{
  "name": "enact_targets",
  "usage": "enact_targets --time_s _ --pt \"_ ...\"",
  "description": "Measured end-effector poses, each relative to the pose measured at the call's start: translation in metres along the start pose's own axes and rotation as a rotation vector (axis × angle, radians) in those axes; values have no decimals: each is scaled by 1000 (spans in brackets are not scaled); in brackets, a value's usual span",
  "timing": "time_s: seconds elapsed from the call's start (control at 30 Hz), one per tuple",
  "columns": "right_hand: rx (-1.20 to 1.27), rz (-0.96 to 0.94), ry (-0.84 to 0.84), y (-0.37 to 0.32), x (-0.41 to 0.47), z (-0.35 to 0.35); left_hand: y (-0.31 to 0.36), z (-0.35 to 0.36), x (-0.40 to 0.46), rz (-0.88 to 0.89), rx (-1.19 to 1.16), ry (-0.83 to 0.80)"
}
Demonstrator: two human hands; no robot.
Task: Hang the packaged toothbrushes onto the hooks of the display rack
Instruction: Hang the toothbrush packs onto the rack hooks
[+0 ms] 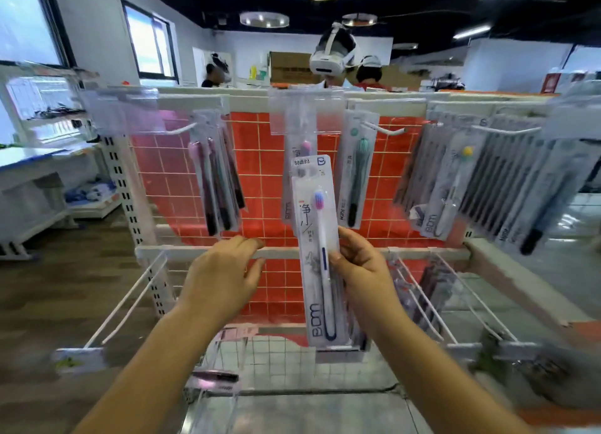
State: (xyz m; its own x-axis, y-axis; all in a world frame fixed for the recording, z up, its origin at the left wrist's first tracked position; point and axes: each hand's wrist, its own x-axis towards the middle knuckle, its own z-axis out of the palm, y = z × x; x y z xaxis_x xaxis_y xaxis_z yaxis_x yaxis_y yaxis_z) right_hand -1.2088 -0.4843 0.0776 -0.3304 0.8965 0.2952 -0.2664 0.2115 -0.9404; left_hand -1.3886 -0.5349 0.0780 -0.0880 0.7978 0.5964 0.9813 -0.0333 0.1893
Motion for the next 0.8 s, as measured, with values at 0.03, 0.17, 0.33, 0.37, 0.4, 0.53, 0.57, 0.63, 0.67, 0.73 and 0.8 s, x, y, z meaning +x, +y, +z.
enact_targets --time_s 0.03,0.17,0.33,0.37,0.4,0.53,0.57,0.63,0.67,0.73,0.8 --pt "-4 3 6 -1 -1 -6 4 3 1 3 10 -4" --pt "-31 12 6 -5 -6 -31 23 12 5 11 4 -19" --pt "-28 30 43 -12 -7 -66 50 24 10 58 20 -19" --pt "-26 32 54 -14 -7 -73 56 27 11 67 22 -19" --pt "-30 31 67 -15 -7 -80 63 29 12 73 16 -28" --pt "-38 30 108 -20 -8 -110 90 39 14 87 -17 -91" --pt "-40 25 115 -21 -9 -116 95 42 16 102 -14 -88" --pt "-33 9 127 -24 -9 -130 107 45 19 132 -3 -89" --pt "-18 3 132 -25 -9 -136 112 47 21 135 -1 -96" --pt "20 11 143 -26 -11 -148 122 50 24 134 -3 -107" --pt "56 36 154 -25 -13 -159 131 53 23 86 -52 -112"
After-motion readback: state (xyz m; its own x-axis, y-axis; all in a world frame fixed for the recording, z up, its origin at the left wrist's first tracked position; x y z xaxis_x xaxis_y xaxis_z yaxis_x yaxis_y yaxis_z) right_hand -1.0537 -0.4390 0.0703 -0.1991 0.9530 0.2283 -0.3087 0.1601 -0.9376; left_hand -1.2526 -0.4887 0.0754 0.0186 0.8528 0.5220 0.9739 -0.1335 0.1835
